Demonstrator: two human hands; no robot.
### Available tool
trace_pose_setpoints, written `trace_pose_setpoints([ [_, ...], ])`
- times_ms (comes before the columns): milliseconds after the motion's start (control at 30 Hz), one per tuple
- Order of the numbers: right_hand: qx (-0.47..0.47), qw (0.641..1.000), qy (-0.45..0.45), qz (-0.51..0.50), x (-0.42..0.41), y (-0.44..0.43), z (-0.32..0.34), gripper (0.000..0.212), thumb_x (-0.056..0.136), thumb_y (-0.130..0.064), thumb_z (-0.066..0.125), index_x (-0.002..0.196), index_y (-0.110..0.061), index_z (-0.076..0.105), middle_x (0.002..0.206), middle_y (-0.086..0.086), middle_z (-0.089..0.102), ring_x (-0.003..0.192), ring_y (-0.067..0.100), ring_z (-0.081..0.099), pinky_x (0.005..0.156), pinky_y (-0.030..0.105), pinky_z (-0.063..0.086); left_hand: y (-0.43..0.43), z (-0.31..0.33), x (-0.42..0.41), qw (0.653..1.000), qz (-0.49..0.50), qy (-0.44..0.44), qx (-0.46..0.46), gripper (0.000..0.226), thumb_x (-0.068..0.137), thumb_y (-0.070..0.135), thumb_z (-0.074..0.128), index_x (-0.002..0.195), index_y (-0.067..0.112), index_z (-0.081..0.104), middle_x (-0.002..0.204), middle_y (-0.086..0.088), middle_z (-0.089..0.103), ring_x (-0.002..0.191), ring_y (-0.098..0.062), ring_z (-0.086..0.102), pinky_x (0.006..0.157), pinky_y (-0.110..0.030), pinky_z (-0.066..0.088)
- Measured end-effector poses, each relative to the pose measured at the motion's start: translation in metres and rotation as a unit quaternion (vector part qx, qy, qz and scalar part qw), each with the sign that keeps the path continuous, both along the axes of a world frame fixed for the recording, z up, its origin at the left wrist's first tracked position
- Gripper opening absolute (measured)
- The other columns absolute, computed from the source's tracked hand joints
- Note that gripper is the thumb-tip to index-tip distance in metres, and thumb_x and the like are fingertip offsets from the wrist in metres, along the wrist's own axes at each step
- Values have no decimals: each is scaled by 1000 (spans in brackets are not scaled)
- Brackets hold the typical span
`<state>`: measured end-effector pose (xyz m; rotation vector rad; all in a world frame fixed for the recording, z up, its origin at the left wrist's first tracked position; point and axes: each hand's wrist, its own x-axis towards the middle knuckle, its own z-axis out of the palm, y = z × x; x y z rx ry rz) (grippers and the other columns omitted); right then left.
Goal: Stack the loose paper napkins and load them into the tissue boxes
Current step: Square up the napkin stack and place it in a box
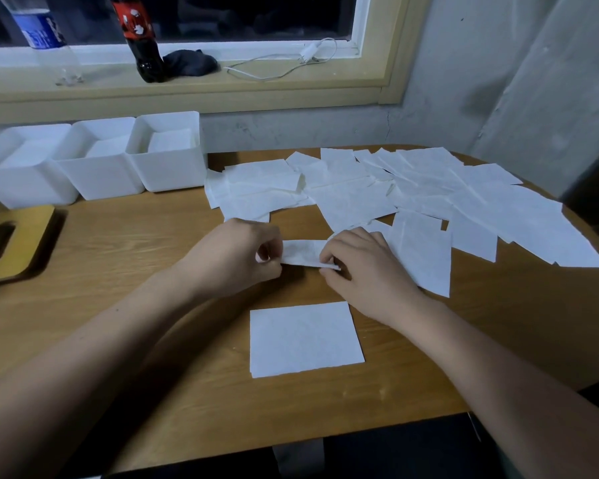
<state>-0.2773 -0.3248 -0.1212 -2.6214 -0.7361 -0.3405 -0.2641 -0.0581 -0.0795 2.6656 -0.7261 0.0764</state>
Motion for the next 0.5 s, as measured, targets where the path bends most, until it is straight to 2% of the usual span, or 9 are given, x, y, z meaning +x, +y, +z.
trace_pose_setpoints([
  [100,64,997,35,-15,-1,1,6,9,103,-26,66,94,-28,64,92,-13,65,94,12,56,91,33,41,6,5,-3,998,7,16,-60,13,91,34,78,92,40,66,90,19,73,89,-4,69,70,-20,51],
  [233,134,985,102,-36,-4,0,20,5,104,-34,65,99,-33,67,97,-16,68,97,9,59,81,25,47,15,8,-11,997,1,31,-66,30,85,56,84,106,40,69,99,20,73,96,-3,68,73,-16,51],
  [300,177,975,127,-37,-5,-1,26,6,103,-31,65,97,-32,68,97,-18,68,95,10,61,76,25,48,18,6,-13,998,15,4,-64,26,88,50,84,109,40,71,100,22,73,97,1,67,74,-13,48],
  [367,207,967,142,-38,-6,-1,31,7,103,-30,66,97,-31,68,98,-17,68,94,10,62,76,24,48,19,6,-14,994,46,-18,-96,11,93,35,82,101,35,74,94,22,74,91,2,67,71,-14,44],
  [500,223,964,136,-50,-9,-2,36,4,103,-32,67,99,-32,68,100,-18,69,103,-2,61,77,7,43,20,15,-17,983,92,17,-159,7,94,30,81,94,34,75,90,21,75,86,-3,67,68,-15,47],
])
